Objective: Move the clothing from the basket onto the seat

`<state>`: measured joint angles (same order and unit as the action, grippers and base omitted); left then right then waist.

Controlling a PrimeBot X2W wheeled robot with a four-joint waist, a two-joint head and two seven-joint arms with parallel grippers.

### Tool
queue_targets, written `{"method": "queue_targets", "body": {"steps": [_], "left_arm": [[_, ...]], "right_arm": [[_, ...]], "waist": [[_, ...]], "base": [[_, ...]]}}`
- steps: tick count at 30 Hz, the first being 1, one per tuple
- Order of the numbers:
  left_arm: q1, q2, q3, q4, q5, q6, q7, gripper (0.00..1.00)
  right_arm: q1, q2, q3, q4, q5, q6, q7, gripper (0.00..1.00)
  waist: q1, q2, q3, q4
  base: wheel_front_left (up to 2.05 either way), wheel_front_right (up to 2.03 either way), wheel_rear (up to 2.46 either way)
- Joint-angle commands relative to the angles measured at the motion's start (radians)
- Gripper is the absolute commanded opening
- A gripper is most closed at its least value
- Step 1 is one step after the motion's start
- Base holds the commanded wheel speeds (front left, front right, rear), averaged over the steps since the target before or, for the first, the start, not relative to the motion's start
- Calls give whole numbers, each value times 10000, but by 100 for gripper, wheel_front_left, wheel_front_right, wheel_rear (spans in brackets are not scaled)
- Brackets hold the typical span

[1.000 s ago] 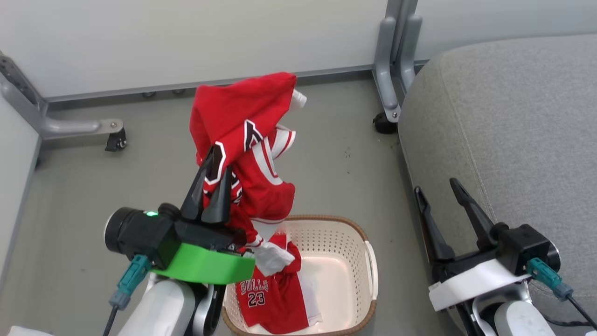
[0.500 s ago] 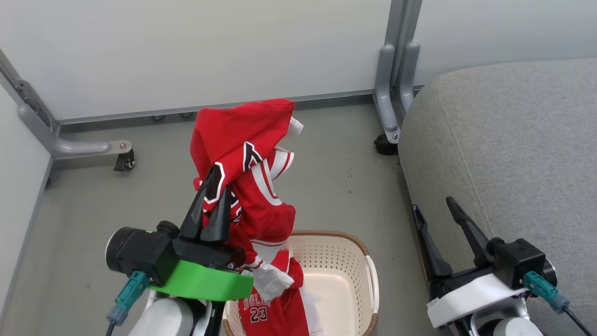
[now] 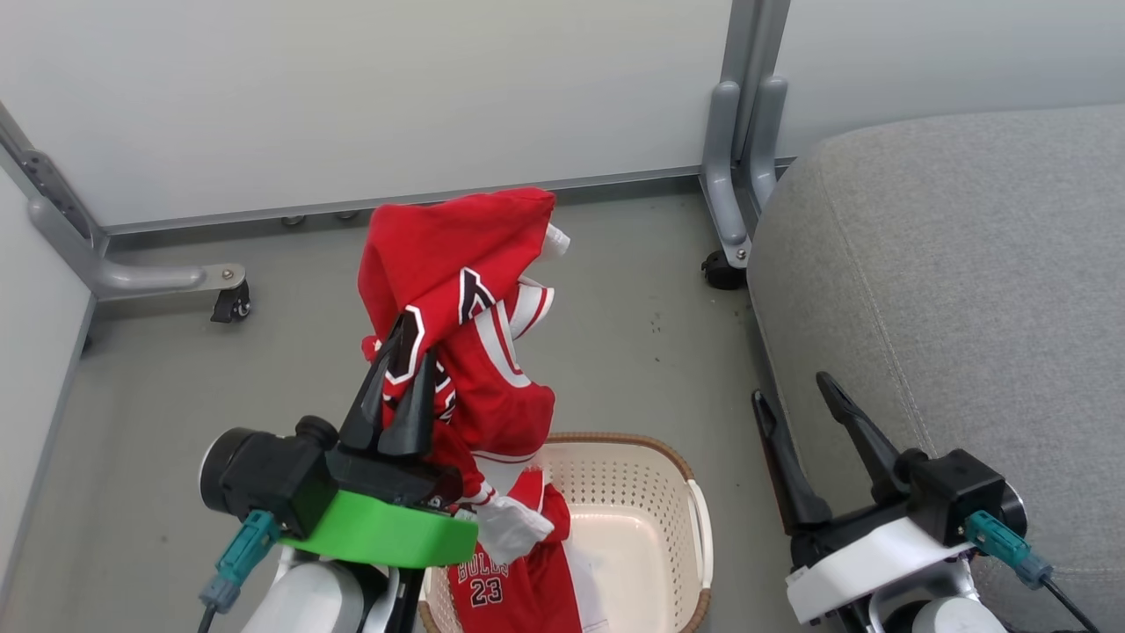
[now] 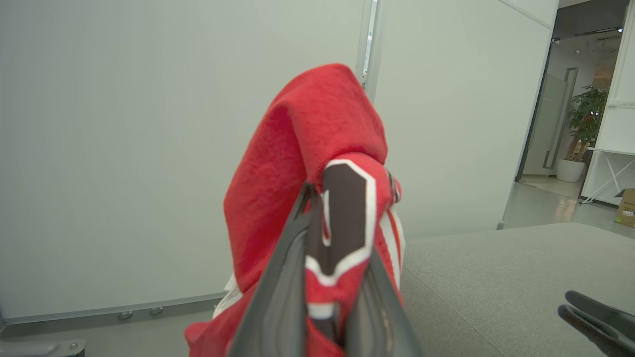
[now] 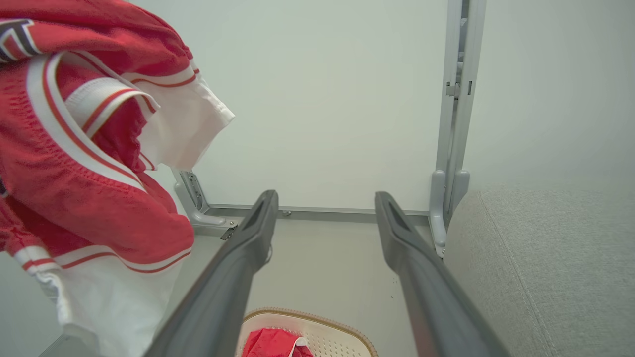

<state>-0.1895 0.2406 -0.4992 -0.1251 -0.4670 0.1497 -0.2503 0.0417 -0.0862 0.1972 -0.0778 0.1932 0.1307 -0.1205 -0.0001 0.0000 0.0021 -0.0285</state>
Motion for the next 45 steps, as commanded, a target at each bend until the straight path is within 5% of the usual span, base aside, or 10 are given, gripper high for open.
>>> {"method": "queue_targets", "body": {"steps": [1, 19, 36, 37, 38, 45], "left_arm": [[-6, 87, -10, -57, -44, 17, 4, 0], [-464, -78, -398, -33, 94, -133, 90, 0], [-660, -49, -505, -33, 29, -99, 146, 0], [-662, -54, -519, -29, 23, -93, 151, 0], [-667, -62, -531, -33, 16, -95, 140, 0], [-662, -75, -511, 9, -22, -54, 86, 0]], "right_arm": [[-152, -98, 152, -24, 113, 1, -7, 100], [-3147, -1045, 5715, 1230, 2726, 1, 543, 100], [-6092, -118, 8347, 4138, 4224, 1, -434, 100], [-6222, -62, 8403, 4293, 4313, 1, -529, 63], [-6303, -31, 8477, 4389, 4387, 1, -578, 0], [-6779, 70, 8989, 4940, 4811, 1, -980, 0]], "waist": [[1, 0, 14, 25], [1, 0, 359, 432], [1, 0, 513, 536], [1, 0, 516, 538], [1, 0, 525, 543], [1, 0, 530, 540]], "base": [[0, 0, 0], [0, 0, 0], [0, 0, 0], [0, 0, 0], [0, 0, 0], [0, 0, 0]]}}
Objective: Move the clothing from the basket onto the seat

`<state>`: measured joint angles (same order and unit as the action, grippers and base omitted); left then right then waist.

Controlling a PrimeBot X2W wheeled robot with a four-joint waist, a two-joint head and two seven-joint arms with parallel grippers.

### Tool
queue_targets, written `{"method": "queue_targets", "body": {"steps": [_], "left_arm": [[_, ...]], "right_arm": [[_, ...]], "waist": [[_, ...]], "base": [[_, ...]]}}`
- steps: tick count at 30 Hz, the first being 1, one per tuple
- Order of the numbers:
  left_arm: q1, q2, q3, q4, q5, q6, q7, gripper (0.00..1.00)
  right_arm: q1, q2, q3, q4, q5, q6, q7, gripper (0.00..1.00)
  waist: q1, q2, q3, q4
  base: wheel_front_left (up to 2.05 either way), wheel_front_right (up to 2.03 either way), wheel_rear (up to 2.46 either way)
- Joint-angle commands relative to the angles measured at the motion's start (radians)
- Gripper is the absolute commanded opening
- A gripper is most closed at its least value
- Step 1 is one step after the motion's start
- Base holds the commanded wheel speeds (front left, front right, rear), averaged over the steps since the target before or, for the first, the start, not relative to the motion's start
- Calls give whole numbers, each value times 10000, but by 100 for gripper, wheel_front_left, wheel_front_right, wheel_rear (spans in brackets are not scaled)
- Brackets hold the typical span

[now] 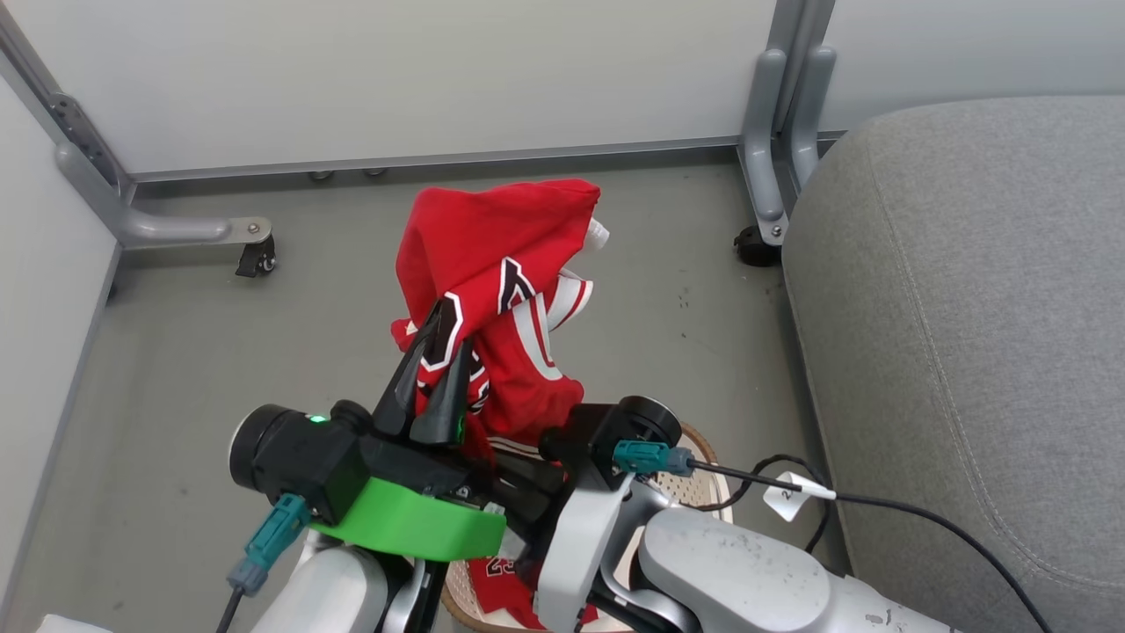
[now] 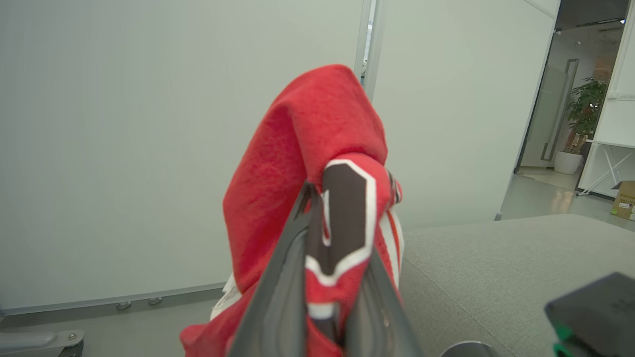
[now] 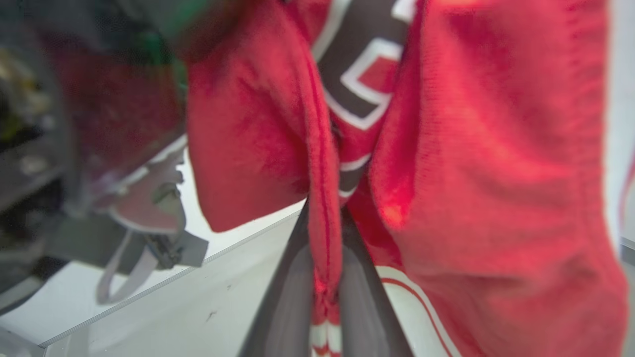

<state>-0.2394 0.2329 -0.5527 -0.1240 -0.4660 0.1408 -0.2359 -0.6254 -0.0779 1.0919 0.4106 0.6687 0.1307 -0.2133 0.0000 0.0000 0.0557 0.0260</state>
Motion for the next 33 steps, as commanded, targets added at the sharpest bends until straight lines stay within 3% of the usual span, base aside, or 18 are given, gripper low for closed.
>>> {"method": "queue_targets", "body": {"steps": [1, 15, 16, 18, 27, 33], "left_arm": [[-150, 5, 21, 0, -32, 44, -61, 0], [-115, 129, 13, 82, 10, 132, -50, 0], [-143, 157, -5, 100, 85, 167, -10, 12], [-175, 187, 8, 131, 234, 305, 18, 100], [-61, 511, -5, -86, 481, 390, -30, 100], [447, 901, -151, -167, 429, 465, 507, 100]], "right_arm": [[-146, -19, 88, 103, 94, 1, -110, 0], [-542, -196, 433, 459, 434, 1, -438, 0], [-544, -198, 430, 450, 443, 1, -457, 0], [-553, -209, 424, 434, 429, 1, -481, 0], [-653, -284, 157, 460, 231, 1, -515, 0], [-553, -332, -47, 572, 211, 1, -526, 0]], "waist": [[0, 0, -10, -10], [0, 0, -24, -64], [0, 0, -26, -61], [0, 0, -19, -53], [0, 0, 29, -14], [0, 0, 17, 54]], "base": [[0, 0, 0], [0, 0, 0], [0, 0, 0], [0, 0, 0], [0, 0, 0], [0, 0, 0]]}}
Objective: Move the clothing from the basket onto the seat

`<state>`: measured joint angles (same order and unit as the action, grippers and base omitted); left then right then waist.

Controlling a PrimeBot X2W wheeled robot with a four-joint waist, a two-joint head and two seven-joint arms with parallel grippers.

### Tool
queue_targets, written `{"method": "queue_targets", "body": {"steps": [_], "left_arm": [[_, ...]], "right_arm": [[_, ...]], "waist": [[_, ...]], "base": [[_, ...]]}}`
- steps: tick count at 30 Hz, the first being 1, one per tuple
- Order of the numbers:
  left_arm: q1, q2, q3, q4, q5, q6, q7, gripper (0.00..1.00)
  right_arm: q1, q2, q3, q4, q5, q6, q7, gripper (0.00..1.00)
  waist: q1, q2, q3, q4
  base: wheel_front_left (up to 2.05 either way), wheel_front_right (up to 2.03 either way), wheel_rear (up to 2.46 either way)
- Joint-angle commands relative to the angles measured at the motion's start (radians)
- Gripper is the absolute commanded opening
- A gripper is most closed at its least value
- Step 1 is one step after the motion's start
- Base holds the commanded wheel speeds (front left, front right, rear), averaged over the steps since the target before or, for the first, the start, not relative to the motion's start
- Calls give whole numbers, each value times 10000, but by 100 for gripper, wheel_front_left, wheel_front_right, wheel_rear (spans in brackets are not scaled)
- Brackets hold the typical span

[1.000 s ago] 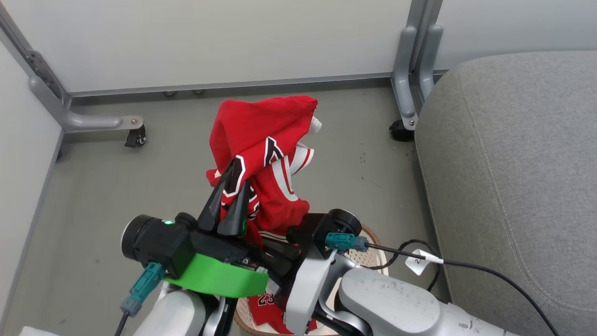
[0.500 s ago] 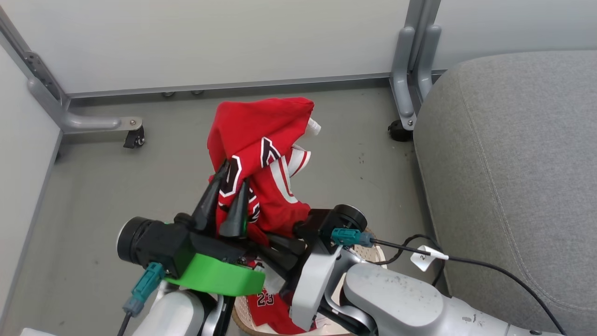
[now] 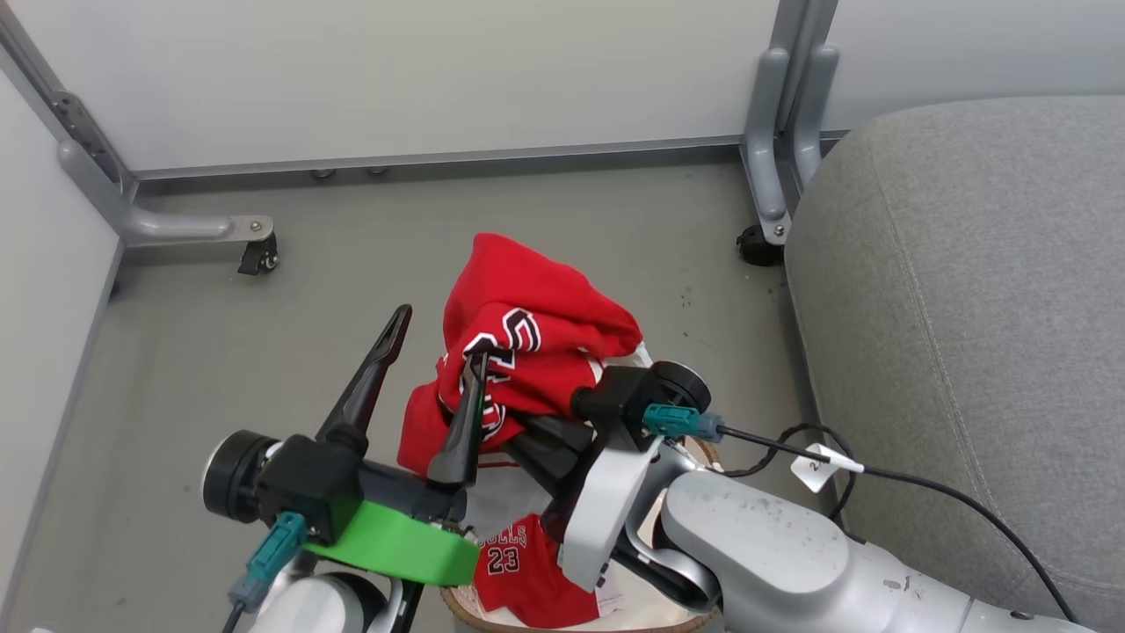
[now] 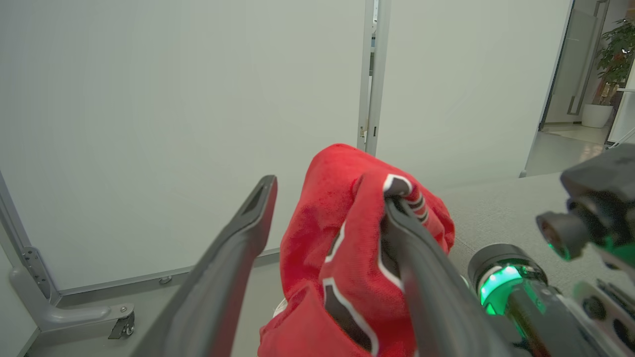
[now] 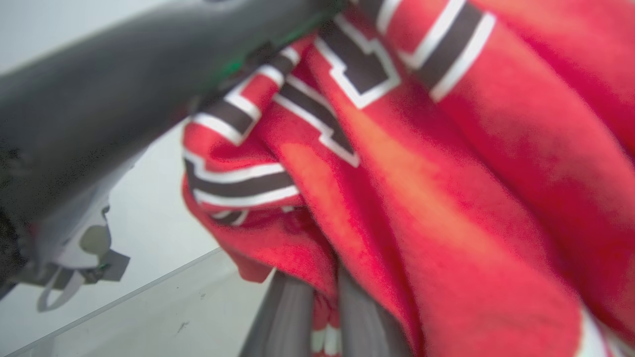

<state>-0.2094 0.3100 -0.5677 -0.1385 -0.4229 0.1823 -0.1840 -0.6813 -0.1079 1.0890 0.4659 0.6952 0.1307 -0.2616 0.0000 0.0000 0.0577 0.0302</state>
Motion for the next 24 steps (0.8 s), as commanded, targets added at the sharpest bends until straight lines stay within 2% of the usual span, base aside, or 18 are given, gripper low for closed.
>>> {"method": "queue_targets", "body": {"steps": [1, 24], "left_arm": [[156, 165, 14, -86, -19, 66, 37, 100], [934, 447, -785, -298, -199, -169, 673, 100]], "right_arm": [[31, -45, -37, 23, -47, 1, -44, 0], [265, -143, -330, 626, -66, 1, -48, 0]], "waist": [[0, 0, 1, 27], [0, 0, -21, 204]], "base": [[0, 0, 0], [0, 0, 0]]}}
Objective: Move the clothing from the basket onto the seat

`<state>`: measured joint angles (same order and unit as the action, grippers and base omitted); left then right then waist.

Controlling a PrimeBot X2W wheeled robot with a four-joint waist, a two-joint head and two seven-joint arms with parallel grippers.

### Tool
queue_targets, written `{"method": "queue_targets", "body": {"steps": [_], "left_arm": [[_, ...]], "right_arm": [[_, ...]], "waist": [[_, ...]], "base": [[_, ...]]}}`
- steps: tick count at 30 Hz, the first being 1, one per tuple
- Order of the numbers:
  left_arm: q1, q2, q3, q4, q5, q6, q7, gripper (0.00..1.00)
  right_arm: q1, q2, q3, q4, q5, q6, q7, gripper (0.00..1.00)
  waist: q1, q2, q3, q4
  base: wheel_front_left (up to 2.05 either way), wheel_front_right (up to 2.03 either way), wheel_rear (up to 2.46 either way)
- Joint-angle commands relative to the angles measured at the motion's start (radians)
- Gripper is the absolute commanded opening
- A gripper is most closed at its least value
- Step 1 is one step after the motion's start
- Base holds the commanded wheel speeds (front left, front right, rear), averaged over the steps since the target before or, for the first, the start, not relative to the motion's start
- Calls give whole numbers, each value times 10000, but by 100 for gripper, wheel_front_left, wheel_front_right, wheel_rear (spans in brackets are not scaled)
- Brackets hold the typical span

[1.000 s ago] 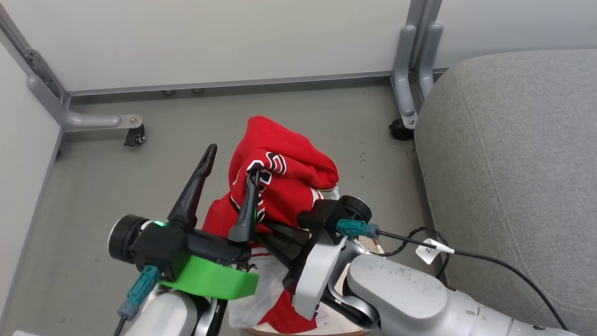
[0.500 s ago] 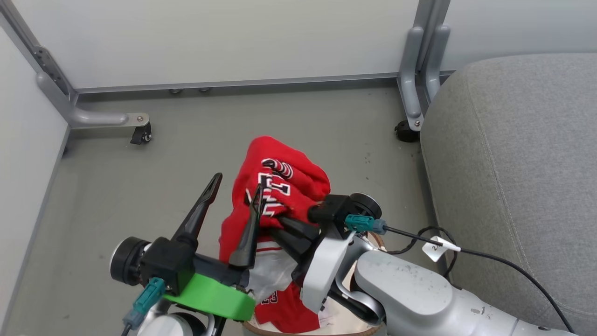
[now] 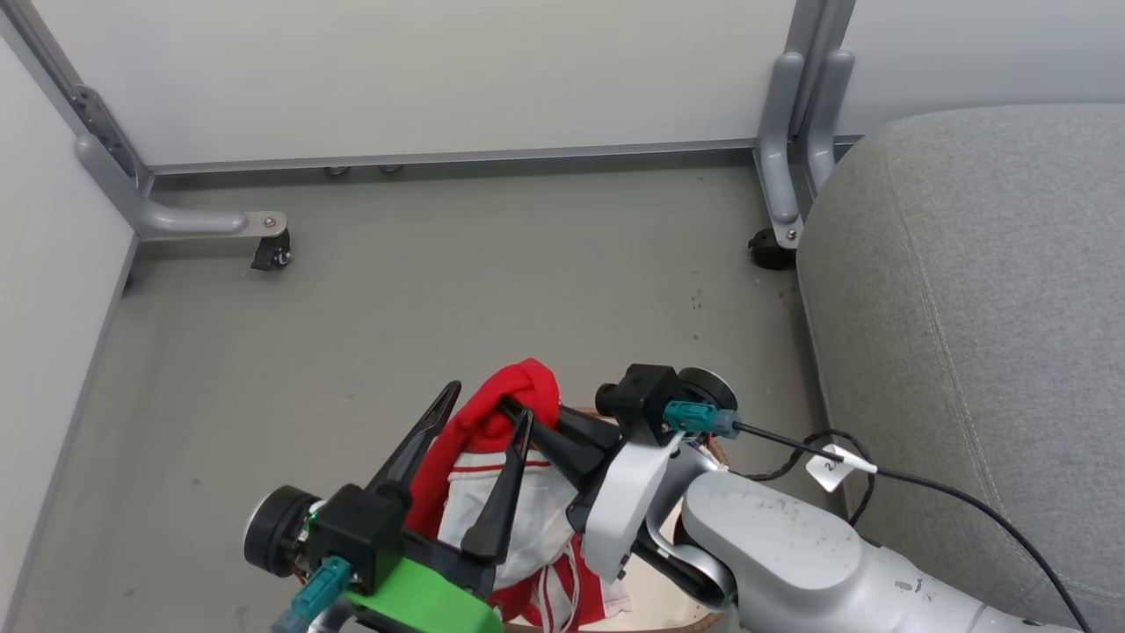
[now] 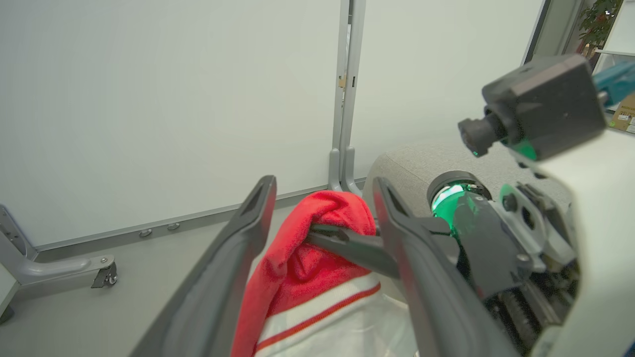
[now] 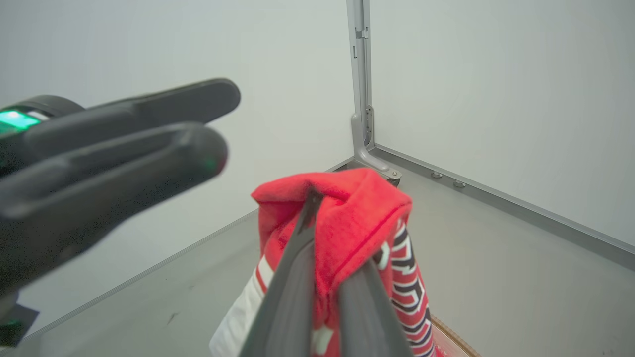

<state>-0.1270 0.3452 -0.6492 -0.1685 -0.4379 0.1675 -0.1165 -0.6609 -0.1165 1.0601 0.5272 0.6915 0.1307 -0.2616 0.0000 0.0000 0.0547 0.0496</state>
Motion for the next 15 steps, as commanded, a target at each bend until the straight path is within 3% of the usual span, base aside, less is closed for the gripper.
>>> {"method": "queue_targets", "body": {"steps": [1, 15], "left_arm": [[151, 131, -42, 13, -26, -47, 42, 100], [285, 507, -746, 362, 108, -510, 555, 100]], "right_arm": [[59, -71, -82, 33, -61, 1, -48, 0], [202, -241, -931, 116, -442, 1, -49, 0]], "waist": [[0, 0, 24, 23], [0, 0, 145, 129]], "base": [[0, 0, 0], [0, 0, 0]]}}
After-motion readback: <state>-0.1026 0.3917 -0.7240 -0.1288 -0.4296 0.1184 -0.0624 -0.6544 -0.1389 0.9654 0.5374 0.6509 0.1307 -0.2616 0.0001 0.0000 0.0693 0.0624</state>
